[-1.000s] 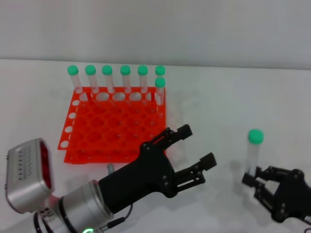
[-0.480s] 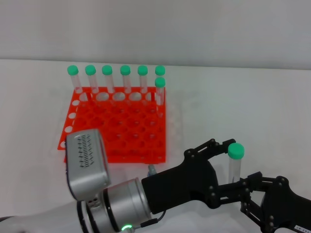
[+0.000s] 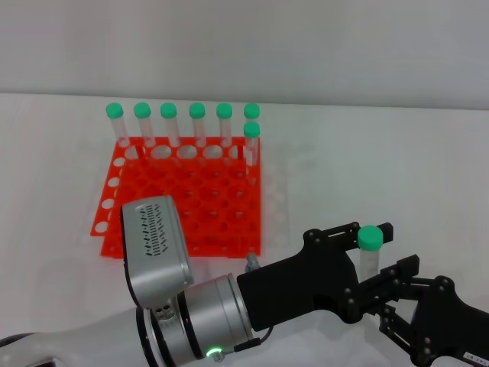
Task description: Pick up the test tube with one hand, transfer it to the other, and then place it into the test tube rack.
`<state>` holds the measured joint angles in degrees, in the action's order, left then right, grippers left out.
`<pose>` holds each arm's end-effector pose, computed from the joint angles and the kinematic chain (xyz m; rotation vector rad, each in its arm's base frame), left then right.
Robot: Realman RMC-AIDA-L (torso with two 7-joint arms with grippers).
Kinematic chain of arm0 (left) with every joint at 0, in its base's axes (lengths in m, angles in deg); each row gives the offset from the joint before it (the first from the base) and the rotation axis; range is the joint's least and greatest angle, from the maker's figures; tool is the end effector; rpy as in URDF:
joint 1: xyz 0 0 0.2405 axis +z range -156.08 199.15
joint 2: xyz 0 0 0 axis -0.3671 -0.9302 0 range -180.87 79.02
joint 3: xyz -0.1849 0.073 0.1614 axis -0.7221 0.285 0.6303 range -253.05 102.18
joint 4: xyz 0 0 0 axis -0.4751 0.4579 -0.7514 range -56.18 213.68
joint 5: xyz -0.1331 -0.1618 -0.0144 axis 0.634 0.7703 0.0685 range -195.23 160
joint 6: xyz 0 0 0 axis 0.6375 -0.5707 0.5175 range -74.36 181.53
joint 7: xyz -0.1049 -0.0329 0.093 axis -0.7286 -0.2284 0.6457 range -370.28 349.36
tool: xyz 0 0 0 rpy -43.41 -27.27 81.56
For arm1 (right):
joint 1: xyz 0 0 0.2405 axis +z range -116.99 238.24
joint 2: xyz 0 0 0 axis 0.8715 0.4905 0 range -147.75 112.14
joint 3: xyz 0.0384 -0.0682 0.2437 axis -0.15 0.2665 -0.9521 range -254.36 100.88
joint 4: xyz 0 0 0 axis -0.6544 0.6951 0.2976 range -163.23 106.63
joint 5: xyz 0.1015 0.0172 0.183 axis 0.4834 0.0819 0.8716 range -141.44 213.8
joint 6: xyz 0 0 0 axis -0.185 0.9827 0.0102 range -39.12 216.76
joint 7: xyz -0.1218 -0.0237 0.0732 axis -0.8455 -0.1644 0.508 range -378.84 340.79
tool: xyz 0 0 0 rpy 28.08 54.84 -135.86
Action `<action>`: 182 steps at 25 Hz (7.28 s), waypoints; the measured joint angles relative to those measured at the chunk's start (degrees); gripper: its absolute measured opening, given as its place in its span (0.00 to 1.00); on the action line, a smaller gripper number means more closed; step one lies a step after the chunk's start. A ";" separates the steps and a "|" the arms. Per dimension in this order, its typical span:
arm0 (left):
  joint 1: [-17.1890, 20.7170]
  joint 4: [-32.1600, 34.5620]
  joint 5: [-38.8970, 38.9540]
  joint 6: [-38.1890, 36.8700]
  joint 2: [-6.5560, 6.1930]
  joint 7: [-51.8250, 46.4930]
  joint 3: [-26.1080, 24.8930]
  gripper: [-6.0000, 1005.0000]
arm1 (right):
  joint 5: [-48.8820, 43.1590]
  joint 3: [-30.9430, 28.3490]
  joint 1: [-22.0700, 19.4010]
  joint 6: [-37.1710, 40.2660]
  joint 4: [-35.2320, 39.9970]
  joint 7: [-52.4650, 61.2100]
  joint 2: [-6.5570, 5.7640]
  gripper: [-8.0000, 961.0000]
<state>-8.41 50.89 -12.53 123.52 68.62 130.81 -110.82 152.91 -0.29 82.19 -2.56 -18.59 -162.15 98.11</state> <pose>-0.1633 0.2660 -0.1323 -2.5988 -0.4478 -1.3009 0.2875 0.2492 -0.0472 -2.5215 0.3128 1.0458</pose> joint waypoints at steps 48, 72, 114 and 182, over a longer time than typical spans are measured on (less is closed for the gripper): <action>10.90 0.01 0.73 10.25 -0.15 9.81 -14.27 0.22 | 1.06 -12.35 -4.26 8.48 0.89 -1.09 -1.92 0.73; 4.46 1.75 18.53 -7.94 -0.11 17.23 -21.98 0.22 | 1.10 -28.82 -8.36 9.46 1.28 -2.68 -1.30 0.79; -3.26 6.96 17.93 -21.82 -0.36 17.73 -22.15 0.24 | 1.13 -28.91 -8.31 8.84 0.75 -2.59 -1.22 0.78; 16.07 11.00 27.14 9.68 0.47 20.42 -25.56 0.88 | 1.85 -39.20 -8.82 7.87 -1.67 -4.77 -1.23 0.78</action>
<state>7.65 61.89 14.61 133.20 69.09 151.23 -136.39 154.76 -39.49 73.37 5.32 -20.26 -166.93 96.89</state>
